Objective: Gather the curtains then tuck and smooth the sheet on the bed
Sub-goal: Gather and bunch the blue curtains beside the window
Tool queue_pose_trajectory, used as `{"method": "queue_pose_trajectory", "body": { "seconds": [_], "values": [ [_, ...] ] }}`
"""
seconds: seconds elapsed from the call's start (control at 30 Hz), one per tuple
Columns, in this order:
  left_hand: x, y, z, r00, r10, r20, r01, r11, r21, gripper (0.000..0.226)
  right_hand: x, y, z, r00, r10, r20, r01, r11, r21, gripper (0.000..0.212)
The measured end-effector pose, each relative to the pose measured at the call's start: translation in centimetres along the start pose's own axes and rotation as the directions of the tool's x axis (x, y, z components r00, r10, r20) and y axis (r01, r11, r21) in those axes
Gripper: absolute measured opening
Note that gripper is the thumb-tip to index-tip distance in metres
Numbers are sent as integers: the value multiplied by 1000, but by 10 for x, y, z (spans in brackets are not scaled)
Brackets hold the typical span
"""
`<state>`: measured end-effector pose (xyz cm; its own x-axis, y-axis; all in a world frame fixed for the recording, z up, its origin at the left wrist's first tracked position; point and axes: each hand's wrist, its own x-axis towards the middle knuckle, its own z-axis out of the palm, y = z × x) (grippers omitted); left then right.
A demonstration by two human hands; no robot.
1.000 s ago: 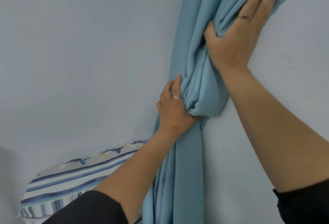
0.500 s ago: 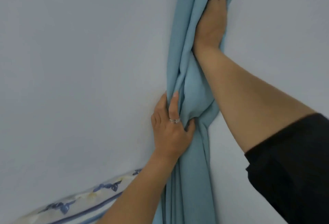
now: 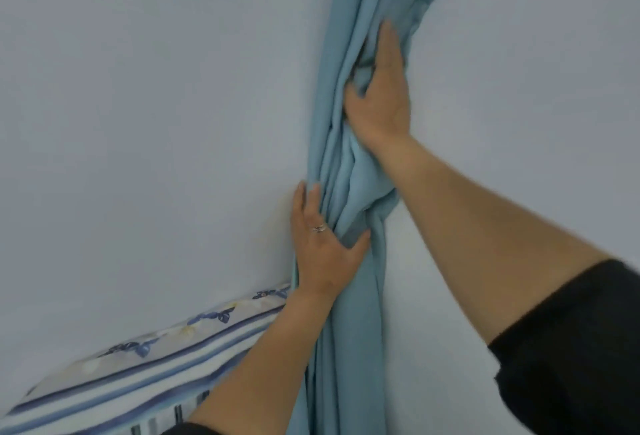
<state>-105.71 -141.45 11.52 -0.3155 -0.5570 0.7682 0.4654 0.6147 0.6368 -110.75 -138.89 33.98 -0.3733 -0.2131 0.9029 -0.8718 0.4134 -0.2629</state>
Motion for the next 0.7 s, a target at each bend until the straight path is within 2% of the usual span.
{"method": "queue_pose_trajectory", "body": {
  "seconds": [0.07,0.1,0.17,0.23,0.3,0.47,0.6,0.7],
  "values": [
    [-20,9,-15,947,-285,145,315,909,-271,113,-68,1,-3,995,35,88,-37,999,23,84],
    [-32,7,-21,916,-328,231,392,858,-333,109,-101,2,-4,995,24,101,-27,999,36,84],
    [-60,0,-35,887,-328,326,432,838,-333,97,-159,5,-4,995,2,102,-4,1000,21,92],
    [-85,-4,-49,860,-337,384,466,824,-322,83,-202,7,-5,993,63,97,-59,997,-43,105],
    [-107,-9,-56,823,-380,423,520,803,-290,74,-224,12,0,990,128,55,-124,990,-72,107],
    [-145,-22,-79,746,-498,442,598,793,-116,73,-223,19,32,954,296,39,-295,955,-19,93],
    [-169,-35,-93,724,-542,428,628,773,-83,81,-207,22,65,938,331,104,-338,939,61,84],
    [-185,-38,-99,696,-567,441,641,767,-26,86,-189,24,81,918,346,193,-367,927,83,89]
  ]
}}
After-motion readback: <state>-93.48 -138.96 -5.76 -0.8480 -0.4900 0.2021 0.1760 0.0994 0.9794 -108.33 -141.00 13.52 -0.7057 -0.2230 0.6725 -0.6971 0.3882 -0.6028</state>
